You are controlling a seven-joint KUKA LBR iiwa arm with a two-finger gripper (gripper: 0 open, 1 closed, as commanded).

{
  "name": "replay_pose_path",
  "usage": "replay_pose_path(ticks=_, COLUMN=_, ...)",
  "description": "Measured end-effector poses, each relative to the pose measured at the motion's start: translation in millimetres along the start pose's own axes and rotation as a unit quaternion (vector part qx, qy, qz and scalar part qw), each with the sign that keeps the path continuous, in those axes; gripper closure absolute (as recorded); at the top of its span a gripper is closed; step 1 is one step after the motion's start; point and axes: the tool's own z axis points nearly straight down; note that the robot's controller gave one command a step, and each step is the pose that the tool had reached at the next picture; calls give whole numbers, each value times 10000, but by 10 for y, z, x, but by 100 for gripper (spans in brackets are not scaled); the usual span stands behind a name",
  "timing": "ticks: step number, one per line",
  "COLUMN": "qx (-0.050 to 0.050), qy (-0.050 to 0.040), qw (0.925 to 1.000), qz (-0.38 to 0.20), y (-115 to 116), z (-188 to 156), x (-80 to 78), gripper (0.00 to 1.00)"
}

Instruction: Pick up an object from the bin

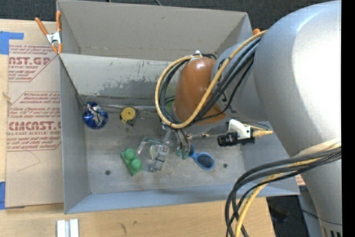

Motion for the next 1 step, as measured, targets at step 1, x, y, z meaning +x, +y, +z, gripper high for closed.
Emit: replay_pose_path(ticks=1, qx=-11, qy=-6, qw=10000, qz=-15, y=18, z=-44, x=8, gripper=100)
